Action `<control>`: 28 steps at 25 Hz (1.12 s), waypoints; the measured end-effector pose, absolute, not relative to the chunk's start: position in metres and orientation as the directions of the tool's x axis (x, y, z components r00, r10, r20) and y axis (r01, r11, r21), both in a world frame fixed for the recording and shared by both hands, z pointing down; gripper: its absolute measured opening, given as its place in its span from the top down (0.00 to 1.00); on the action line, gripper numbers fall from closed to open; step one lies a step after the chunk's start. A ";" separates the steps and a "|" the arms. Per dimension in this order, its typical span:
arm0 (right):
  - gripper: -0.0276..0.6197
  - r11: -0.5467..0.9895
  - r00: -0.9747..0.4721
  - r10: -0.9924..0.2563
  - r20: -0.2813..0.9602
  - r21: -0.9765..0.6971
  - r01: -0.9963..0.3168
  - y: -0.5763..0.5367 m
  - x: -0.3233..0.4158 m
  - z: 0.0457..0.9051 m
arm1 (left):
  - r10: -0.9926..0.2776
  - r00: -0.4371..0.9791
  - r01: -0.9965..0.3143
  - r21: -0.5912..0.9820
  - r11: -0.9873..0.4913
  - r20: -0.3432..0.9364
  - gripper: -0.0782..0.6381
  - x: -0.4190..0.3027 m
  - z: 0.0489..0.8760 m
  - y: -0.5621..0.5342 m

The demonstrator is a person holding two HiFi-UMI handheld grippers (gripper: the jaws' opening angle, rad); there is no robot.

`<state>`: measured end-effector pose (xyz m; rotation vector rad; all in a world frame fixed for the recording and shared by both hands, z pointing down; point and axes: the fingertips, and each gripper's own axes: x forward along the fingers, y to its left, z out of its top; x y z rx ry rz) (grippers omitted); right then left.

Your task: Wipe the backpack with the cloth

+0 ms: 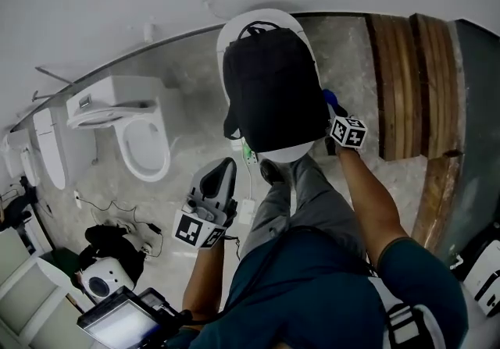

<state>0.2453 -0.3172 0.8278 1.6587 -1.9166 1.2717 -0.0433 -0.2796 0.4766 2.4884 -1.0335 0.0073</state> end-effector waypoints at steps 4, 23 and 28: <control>0.92 -0.149 -0.381 -0.665 0.642 -0.615 -0.775 -0.337 0.235 0.840 | -0.696 0.692 -0.701 0.408 -0.585 0.191 0.89 -0.051 0.490 -0.292; 0.92 0.266 -0.559 -0.629 0.540 -0.526 -0.807 -0.584 0.180 0.782 | -0.786 0.578 -0.777 0.441 -0.449 0.219 0.89 -0.087 0.510 -0.305; 0.92 0.533 -0.595 -0.480 0.645 -0.324 -0.782 -0.611 0.131 0.790 | -0.801 0.556 -0.789 0.444 -0.425 0.220 0.89 -0.091 0.514 -0.305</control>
